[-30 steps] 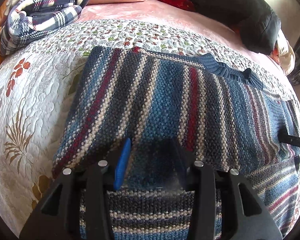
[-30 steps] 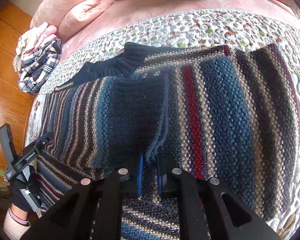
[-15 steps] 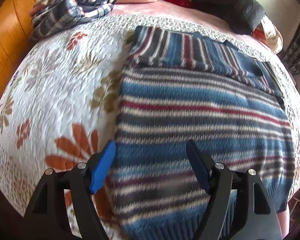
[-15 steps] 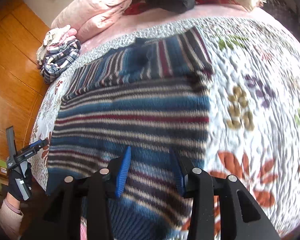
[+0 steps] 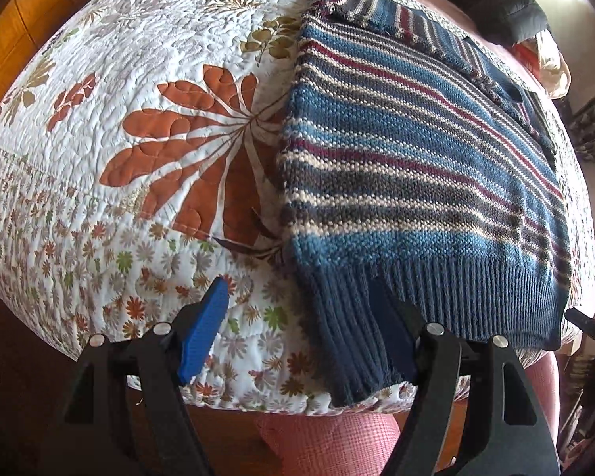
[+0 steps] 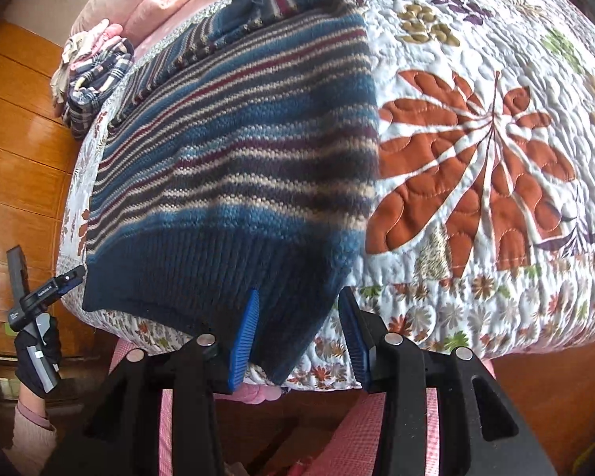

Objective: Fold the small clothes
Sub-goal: 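Move both tools to the ribbed hem of the sweater, then close both tools on the navy ribbed hem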

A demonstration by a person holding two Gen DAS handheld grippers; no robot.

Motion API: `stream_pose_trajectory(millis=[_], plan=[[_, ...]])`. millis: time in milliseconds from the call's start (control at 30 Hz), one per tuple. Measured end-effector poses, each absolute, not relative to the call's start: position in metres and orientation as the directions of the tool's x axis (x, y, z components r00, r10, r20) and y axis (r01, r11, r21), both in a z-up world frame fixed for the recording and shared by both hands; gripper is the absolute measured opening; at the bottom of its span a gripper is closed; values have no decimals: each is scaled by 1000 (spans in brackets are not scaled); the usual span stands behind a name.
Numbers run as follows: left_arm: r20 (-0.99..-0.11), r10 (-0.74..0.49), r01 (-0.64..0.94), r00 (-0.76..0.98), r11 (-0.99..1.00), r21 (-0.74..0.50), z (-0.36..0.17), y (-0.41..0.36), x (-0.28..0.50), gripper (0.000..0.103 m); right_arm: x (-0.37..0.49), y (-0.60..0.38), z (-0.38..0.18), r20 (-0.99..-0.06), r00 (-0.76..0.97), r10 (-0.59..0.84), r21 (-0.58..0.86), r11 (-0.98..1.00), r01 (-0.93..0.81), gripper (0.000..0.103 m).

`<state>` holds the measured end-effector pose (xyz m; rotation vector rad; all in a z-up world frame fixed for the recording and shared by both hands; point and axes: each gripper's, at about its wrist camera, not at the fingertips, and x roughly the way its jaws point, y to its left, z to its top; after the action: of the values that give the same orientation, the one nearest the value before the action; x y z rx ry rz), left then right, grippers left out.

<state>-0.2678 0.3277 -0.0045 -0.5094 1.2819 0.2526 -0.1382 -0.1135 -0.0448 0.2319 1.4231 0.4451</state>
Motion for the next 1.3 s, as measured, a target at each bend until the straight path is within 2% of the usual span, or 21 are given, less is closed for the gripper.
stream_pose_trajectory(millis=[333, 500, 567, 600, 700, 733, 833, 1300], plan=[[-958, -124, -438, 259, 869, -231, -13, 309, -270, 72, -150, -107, -60, -906, 62, 419, 409, 903, -133, 42], [-951, -157, -453, 267, 851, -267, -14, 303, -270, 61, -148, -101, -65, -905, 64, 420, 410, 904, -123, 37], [-948, -170, -464, 269, 840, -282, -15, 303, -271, 46, -149, -101, -65, -910, 71, 409, 398, 908, -130, 30], [-946, -179, -471, 270, 833, -292, -17, 303, -272, 41, -149, -102, -66, -912, 73, 404, 393, 911, -128, 23], [-937, -215, -504, 276, 797, -331, -21, 311, -275, 16, -149, -108, -67, -890, 59, 452, 446, 890, -93, 12], [-926, -246, -514, 287, 776, -365, -22, 314, -276, 9, -148, -109, -66, -883, 58, 466, 460, 883, -87, 11], [-909, -272, -537, 318, 738, -408, -17, 322, -280, 8, -149, -111, -55, -867, 77, 492, 485, 869, -98, 10], [-871, -211, -492, 443, 755, -433, 29, 331, -256, 8, -119, -120, -13, -770, 155, 619, 617, 784, -68, 10]])
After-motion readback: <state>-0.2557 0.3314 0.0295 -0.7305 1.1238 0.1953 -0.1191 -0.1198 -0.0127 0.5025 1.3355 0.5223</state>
